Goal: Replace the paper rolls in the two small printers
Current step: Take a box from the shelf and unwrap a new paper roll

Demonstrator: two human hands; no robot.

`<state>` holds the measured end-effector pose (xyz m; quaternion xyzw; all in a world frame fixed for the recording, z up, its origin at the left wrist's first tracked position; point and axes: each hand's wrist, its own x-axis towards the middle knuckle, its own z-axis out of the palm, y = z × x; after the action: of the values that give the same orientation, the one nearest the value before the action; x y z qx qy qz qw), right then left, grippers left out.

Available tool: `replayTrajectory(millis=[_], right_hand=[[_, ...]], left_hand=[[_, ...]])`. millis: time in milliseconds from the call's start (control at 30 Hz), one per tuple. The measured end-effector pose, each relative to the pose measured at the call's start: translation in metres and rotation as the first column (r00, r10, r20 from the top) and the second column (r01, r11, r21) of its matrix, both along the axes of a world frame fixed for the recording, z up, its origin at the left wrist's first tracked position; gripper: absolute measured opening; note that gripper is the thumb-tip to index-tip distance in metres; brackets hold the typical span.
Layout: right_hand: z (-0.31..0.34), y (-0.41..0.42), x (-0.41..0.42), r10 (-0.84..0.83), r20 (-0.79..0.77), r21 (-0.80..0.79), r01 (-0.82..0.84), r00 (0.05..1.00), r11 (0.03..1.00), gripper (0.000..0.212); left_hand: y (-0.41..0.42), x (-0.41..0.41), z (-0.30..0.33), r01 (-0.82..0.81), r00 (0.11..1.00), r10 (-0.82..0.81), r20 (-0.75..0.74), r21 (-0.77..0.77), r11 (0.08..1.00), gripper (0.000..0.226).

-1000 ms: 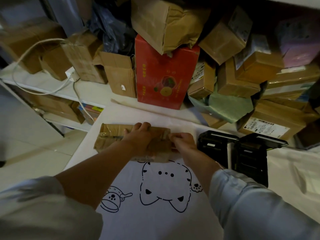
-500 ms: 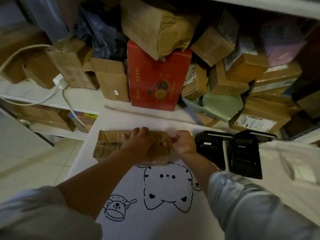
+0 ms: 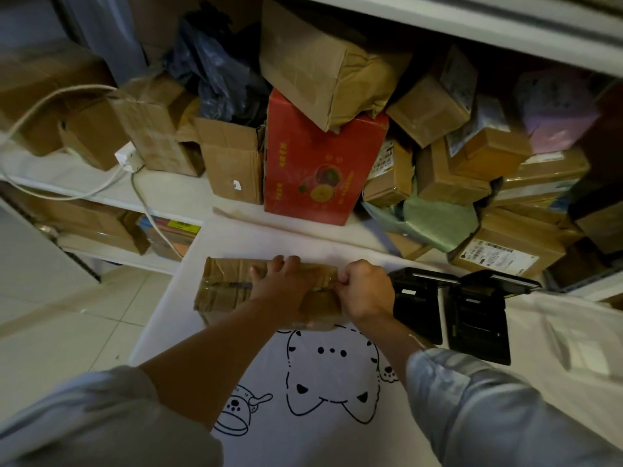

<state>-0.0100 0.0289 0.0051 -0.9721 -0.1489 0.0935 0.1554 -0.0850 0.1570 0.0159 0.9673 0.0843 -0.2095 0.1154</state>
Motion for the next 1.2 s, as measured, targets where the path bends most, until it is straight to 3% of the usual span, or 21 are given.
replayTrajectory(millis=[267, 433, 667, 733, 833, 933, 1100, 1200], right_hand=[[0.0, 0.004, 0.008, -0.131, -0.174, -0.015, 0.131, 0.976, 0.991, 0.029], [-0.005, 0.005, 0.004, -0.141, -0.119, 0.003, 0.142, 0.983, 0.99, 0.023], [-0.012, 0.005, 0.005, -0.245, -0.328, 0.137, 0.303, 0.912, 0.943, 0.038], [-0.011, 0.007, 0.002, -0.221, -0.323, 0.132, 0.274, 0.92, 0.953, 0.033], [-0.004, 0.005, -0.007, -0.121, -0.196, 0.13, 0.148, 0.973, 0.98, 0.009], [0.001, 0.001, -0.018, -0.065, -0.094, 0.176, 0.081, 0.993, 0.981, 0.01], [-0.007, 0.006, -0.007, -0.241, -0.304, 0.121, 0.289, 0.921, 0.95, 0.028], [0.002, 0.014, -0.006, -0.202, -0.231, 0.095, 0.229, 0.952, 0.969, 0.021]], left_hand=[[0.0, 0.0, -0.001, 0.011, 1.0, -0.011, 0.012, 0.011, 1.0, 0.091], [-0.001, 0.0, -0.001, 0.011, 1.0, -0.011, 0.02, 0.009, 1.0, 0.091], [-0.001, -0.001, -0.003, 0.01, 0.999, -0.011, 0.03, 0.032, 0.999, 0.092], [-0.002, -0.002, -0.003, 0.009, 1.0, -0.01, 0.028, 0.03, 1.0, 0.092], [-0.002, -0.001, -0.002, -0.005, 0.999, 0.004, 0.033, 0.011, 1.0, 0.09], [-0.004, 0.0, -0.003, -0.013, 0.999, 0.013, 0.044, 0.015, 1.0, 0.089], [-0.005, -0.002, -0.004, 0.0, 1.0, 0.0, 0.019, 0.047, 0.999, 0.089], [-0.005, -0.002, -0.004, -0.006, 1.0, 0.006, 0.02, 0.027, 1.0, 0.089]])
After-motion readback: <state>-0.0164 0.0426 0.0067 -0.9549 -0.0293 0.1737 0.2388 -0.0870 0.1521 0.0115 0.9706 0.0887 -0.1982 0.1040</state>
